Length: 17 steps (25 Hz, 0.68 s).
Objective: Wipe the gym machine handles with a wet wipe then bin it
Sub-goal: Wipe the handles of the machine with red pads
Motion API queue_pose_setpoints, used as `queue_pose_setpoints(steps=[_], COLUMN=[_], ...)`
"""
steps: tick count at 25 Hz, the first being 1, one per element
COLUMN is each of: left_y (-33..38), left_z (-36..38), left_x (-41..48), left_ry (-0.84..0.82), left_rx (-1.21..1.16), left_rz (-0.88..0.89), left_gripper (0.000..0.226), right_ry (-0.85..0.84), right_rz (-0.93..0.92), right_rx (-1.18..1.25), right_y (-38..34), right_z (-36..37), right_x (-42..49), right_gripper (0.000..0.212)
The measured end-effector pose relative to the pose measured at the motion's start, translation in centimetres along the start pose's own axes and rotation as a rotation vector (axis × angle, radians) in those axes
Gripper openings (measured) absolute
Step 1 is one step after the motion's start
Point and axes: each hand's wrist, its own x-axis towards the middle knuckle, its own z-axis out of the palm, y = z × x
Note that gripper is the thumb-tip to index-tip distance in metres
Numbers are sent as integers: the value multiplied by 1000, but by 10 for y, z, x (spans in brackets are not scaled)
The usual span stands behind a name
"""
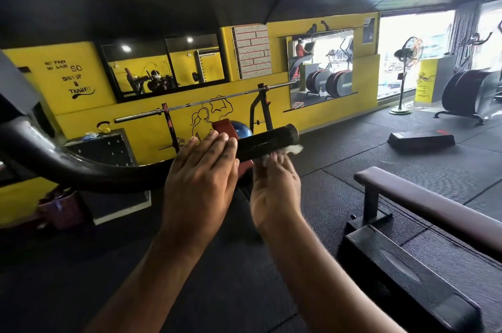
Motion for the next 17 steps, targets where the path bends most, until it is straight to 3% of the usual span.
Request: queue_pose_setpoints(steps=[5, 9, 13, 14, 17], left_y=[3, 3, 3, 3, 4], left_z=[2, 3, 4, 5, 2], left_x=[1, 1, 1, 1, 1], left_ry=[-18, -20, -8, -4, -15], left_rx=[-1, -3, 6, 7, -5], left_rz=[-10, -23, -7, -7, -14], left_gripper=[39, 39, 38, 38, 39], right_ry=[-110, -90, -92, -88, 30], right_rz=[209, 120, 108, 35, -456], right_rx=[20, 49, -48, -95, -433], right_y=[1, -1, 6, 12, 10], right_z=[0, -1, 1, -4, -17], right_x=[14, 11, -11, -17, -20], right_gripper=[31, 35, 23, 16, 13])
